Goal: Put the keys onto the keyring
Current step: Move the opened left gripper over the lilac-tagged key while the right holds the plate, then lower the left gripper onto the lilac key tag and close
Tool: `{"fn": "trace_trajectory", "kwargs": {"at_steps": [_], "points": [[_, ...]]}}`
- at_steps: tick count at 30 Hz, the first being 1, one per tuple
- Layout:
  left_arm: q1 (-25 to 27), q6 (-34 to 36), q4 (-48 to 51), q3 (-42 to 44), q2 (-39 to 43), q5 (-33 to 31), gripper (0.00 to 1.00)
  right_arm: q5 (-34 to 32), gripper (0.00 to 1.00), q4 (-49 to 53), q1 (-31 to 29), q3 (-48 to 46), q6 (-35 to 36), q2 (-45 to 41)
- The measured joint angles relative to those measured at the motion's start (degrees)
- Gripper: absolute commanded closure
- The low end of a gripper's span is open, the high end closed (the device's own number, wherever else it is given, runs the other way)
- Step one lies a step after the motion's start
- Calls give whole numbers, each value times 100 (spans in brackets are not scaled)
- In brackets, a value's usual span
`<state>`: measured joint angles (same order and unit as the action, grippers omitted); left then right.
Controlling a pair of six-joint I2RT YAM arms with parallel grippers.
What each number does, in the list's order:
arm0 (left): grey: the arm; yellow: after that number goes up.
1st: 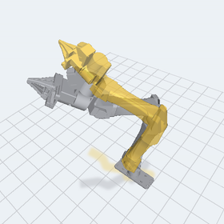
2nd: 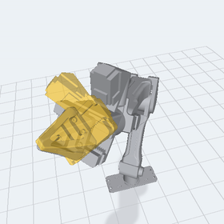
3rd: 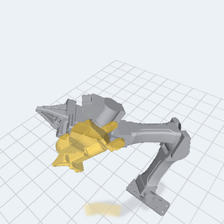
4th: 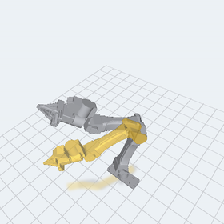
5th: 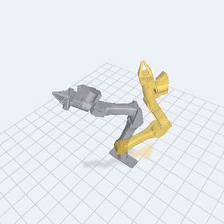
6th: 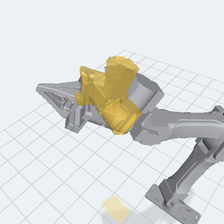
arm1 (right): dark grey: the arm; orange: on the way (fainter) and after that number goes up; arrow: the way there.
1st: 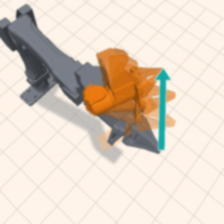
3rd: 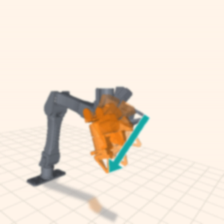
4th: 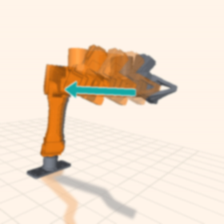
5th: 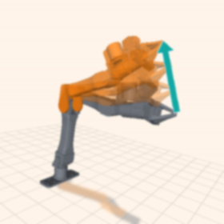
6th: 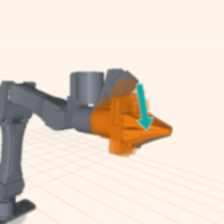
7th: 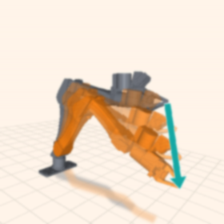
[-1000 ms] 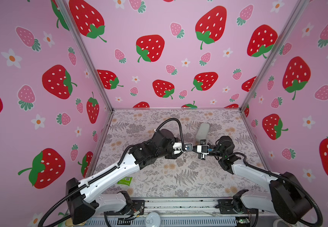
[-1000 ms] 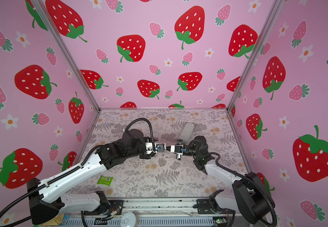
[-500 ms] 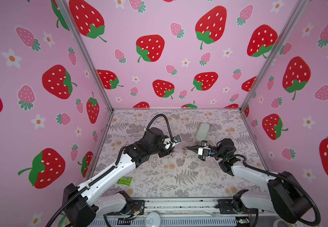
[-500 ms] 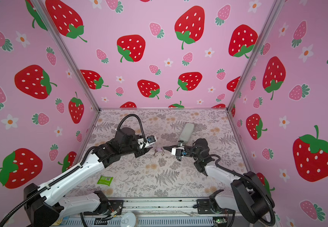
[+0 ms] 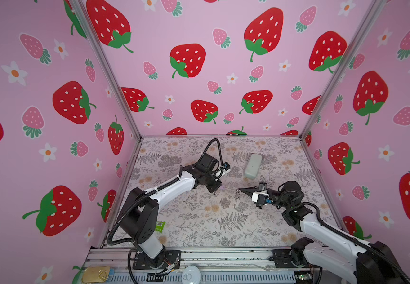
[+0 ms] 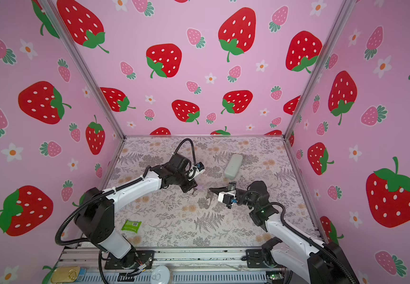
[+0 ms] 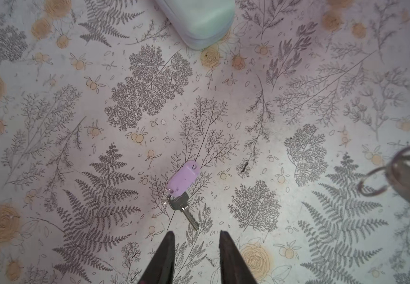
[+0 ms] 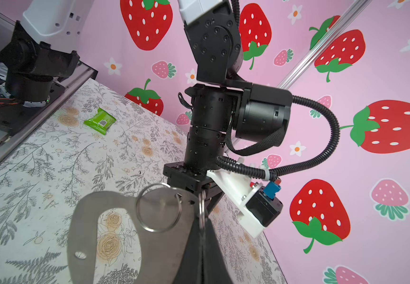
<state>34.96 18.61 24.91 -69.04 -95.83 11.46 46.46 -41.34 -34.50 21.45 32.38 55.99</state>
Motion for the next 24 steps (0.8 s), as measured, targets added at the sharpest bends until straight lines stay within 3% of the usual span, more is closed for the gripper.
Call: {"fn": "trace_trajectory", "kwargs": {"at_steps": [8, 15, 24], "points": [[-640, -396, -144, -28, -426, 649, 68, -63, 97, 402, 0, -107, 76, -575], [-953, -638, 48, -629, -1432, 1432, 71, -68, 97, 601, 0, -107, 111, -667], [-1038, -693, 181, -758, -1738, 1606, 71, -85, 97, 675, 0, -107, 184, -664]]}}
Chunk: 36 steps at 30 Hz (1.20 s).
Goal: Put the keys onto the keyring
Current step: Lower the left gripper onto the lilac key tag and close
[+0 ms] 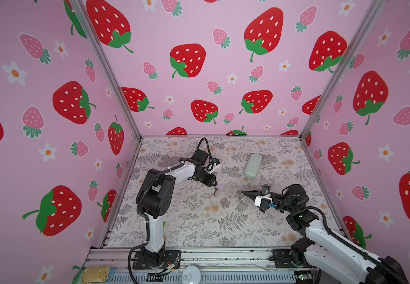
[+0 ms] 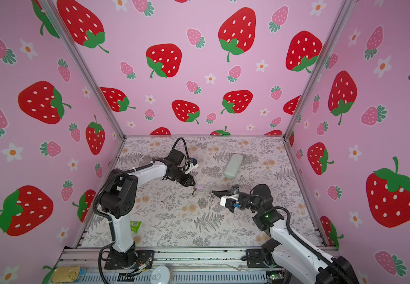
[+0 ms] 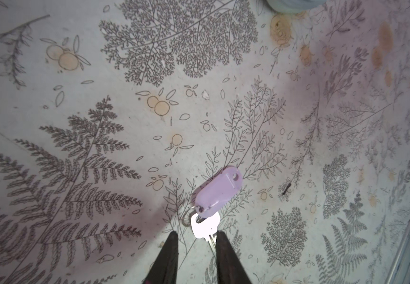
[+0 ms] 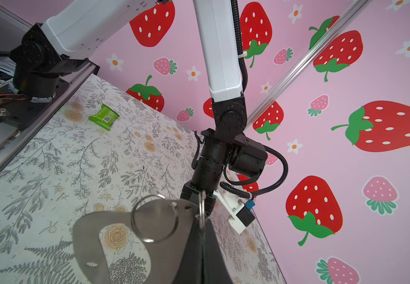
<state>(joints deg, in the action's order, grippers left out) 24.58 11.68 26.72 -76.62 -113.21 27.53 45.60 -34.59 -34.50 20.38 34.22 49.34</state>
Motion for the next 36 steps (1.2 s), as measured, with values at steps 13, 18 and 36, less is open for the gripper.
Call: {"fn": "trace_trajectory", "kwargs": {"at_steps": [13, 18, 36], "points": [[0, -37, 31, -46, -271, 31, 63, -13, 97, 2, 0, 0, 17, 44], [0, -44, 26, -74, -280, 7, 62, -15, 97, 4, 0, 0, 17, 48], [0, -96, 24, -214, -455, 240, 65, -15, 97, 151, 0, 0, 42, 85]]}}
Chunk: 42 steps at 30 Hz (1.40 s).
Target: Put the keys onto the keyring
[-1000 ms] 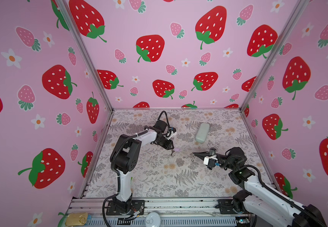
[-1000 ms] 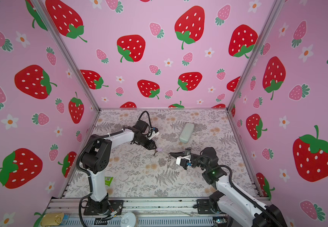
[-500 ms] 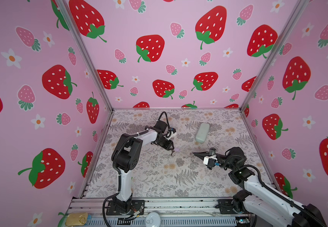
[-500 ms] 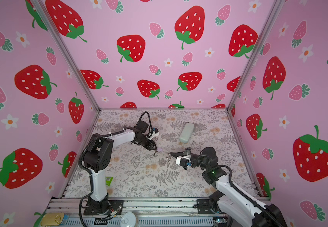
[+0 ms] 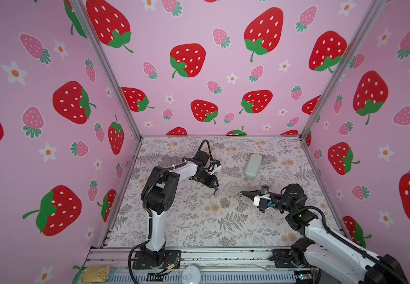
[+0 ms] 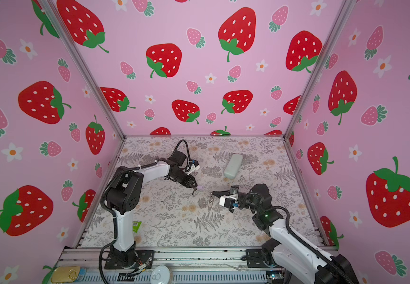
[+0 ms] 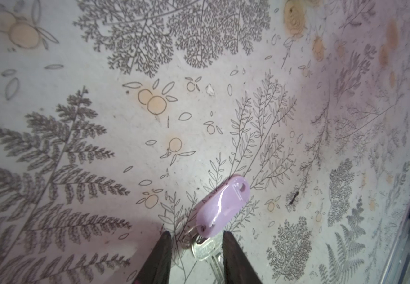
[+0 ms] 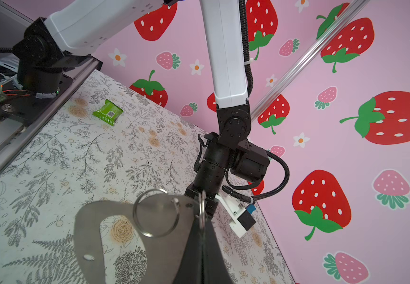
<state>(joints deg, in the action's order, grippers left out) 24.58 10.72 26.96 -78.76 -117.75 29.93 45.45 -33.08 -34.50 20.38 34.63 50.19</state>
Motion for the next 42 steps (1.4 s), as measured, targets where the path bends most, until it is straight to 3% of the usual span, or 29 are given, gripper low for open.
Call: {"fn": "trace_trajectory", "kwargs": {"at_steps": [14, 42], "points": [[0, 17, 7, 0, -4, 70, 80, -2, 98, 17, 0, 0, 17, 66], [0, 92, -402, 251, 7, 111, 93, -31, 98, 20, 0, 0, 24, 68]]}}
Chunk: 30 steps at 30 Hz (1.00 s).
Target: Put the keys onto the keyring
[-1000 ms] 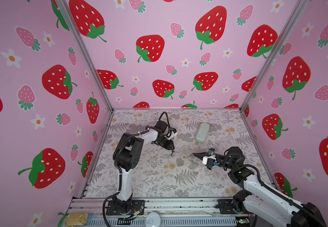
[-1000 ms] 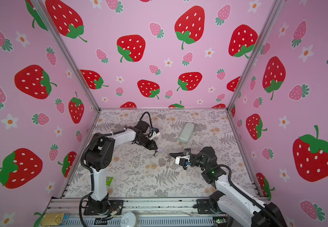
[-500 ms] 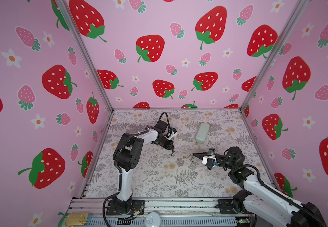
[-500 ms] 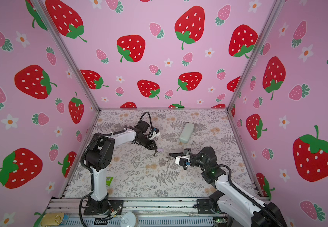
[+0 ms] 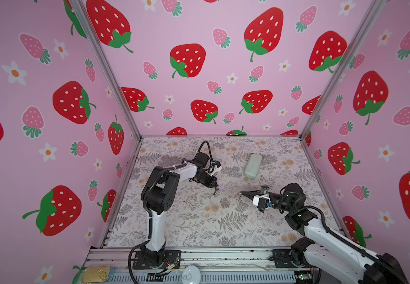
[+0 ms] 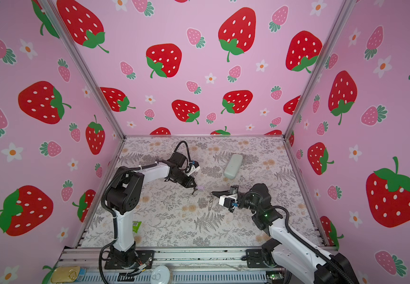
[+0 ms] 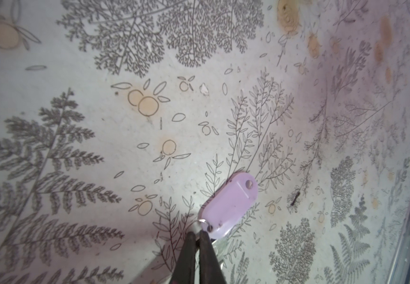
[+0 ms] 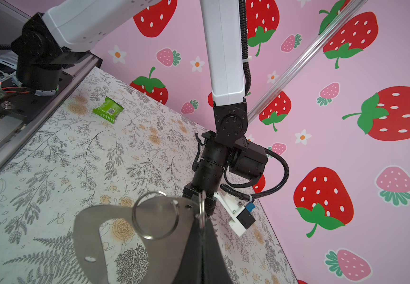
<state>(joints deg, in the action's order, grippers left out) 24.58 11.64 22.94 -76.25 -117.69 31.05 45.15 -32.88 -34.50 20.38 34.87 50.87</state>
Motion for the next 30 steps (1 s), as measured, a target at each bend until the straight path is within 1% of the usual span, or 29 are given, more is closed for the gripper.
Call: {"fn": "trace_trajectory", "kwargs": {"at_steps": [1, 2, 3, 6, 14, 23, 25, 26, 28, 30], "points": [[0, 0, -52, 28, 9, 2, 93, -2, 98, 0, 0, 0, 0, 0], [0, 0, -96, 59, 22, 4, 96, -7, 98, 0, 0, 0, 0, 0], [0, -7, -122, 83, 33, -4, 98, -11, 98, 0, 0, 0, 0, 0], [0, 4, -225, 151, 57, 0, 100, -17, 98, 2, 0, 0, 0, 0], [0, 4, -474, 514, 343, -61, 100, -17, 98, 2, 0, 0, -2, 0], [7, -15, -918, 949, 1217, -63, 100, -15, 98, -31, 0, 0, -28, 42], [11, -13, -951, 957, 1292, -105, 95, -15, 98, -42, 0, 0, -31, 59], [13, 2, -951, 955, 1296, -116, 86, -13, 98, -46, 0, 0, -31, 72], [20, 52, -898, 931, 1220, -177, 74, -13, 98, -46, 0, 0, -31, 92], [31, 81, -831, 852, 1045, -247, 68, -13, 98, -48, 0, 0, -31, 94]]}}
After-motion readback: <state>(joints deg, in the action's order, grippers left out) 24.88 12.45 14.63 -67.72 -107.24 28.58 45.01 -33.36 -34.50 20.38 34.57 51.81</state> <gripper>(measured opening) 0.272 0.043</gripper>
